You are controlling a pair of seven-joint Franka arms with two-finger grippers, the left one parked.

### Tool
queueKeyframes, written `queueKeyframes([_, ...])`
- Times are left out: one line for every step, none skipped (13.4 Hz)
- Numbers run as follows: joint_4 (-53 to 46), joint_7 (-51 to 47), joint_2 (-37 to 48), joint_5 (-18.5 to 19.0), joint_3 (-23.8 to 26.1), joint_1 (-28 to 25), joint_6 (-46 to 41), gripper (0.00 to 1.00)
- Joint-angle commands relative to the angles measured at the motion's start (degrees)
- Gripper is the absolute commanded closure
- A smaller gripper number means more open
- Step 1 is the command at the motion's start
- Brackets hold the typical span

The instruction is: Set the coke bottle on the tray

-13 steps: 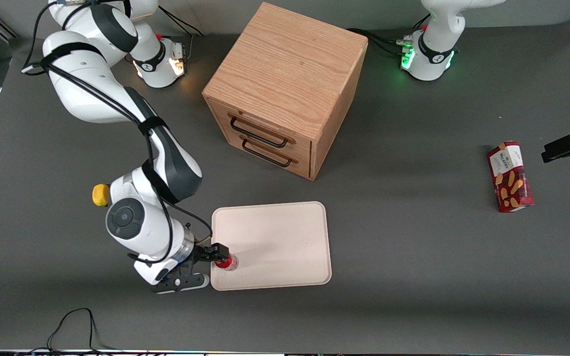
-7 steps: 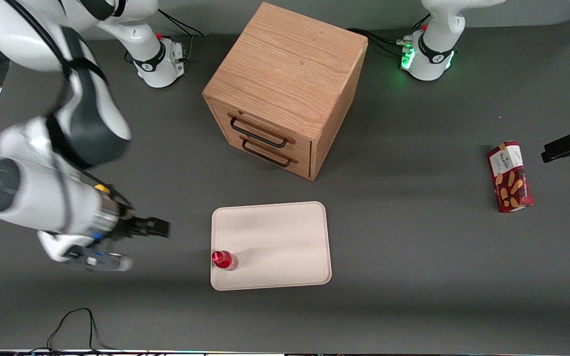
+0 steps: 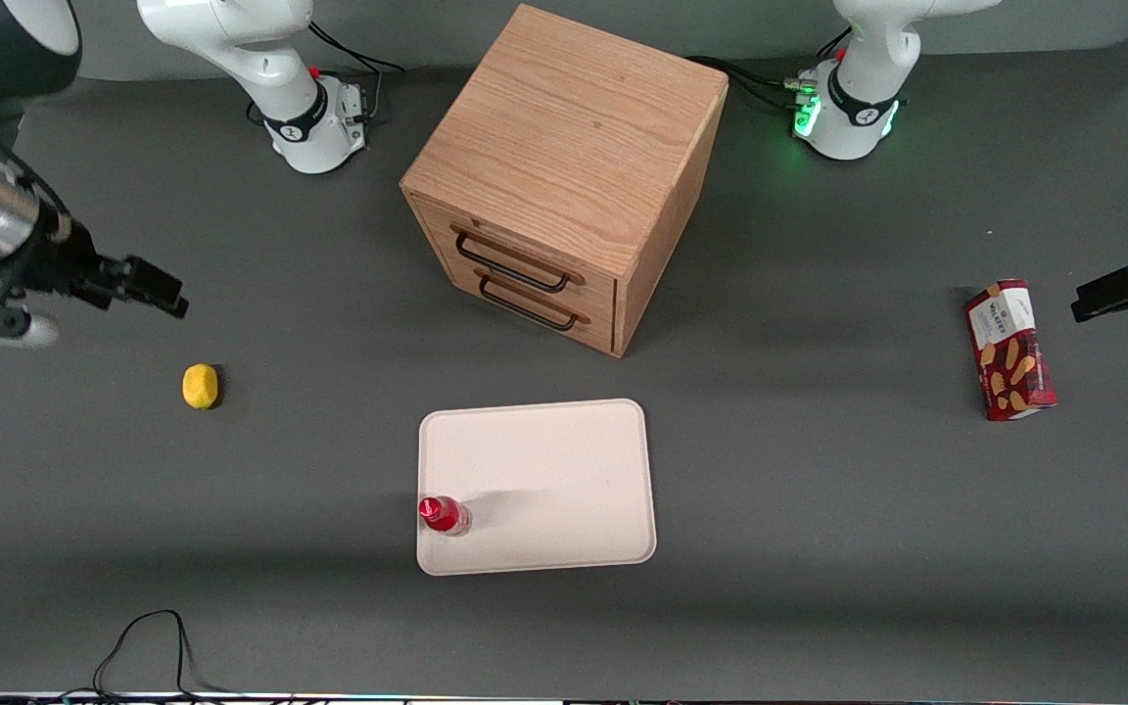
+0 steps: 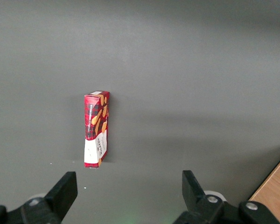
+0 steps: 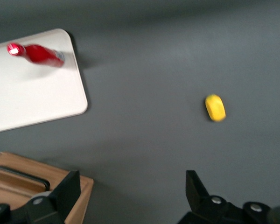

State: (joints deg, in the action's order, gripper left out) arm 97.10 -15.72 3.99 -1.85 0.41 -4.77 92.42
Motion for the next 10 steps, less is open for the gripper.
queueKeyframes([9.2,1.8,7.9,0.5,-0.8,-0.8,2.8,0.0])
queueKeyframes([9.4,2.7,8.2,0.5,-0.8,-0.8,2.8,0.0])
queueKeyframes([9.3,4.0,8.2,0.5,-0.8,-0.7,2.7,0.0])
queueKeyframes([9.2,5.0,8.1,0.6,-0.8,-0.7,2.6,0.0])
queueKeyframes([9.0,5.1,7.9,0.6,-0.8,-0.7,2.5,0.0])
queueKeyframes([8.9,5.1,7.7,0.6,-0.8,-0.7,2.5,0.0])
queueKeyframes([8.2,5.0,7.1,0.6,-0.8,-0.7,2.2,0.0])
queueKeyframes([7.7,4.9,6.8,0.6,-0.8,-0.7,2.1,0.0])
queueKeyframes([7.4,4.7,6.7,0.9,-0.8,-0.7,2.1,0.0])
queueKeyframes([7.2,4.8,6.5,1.2,-0.8,-0.7,1.9,0.0])
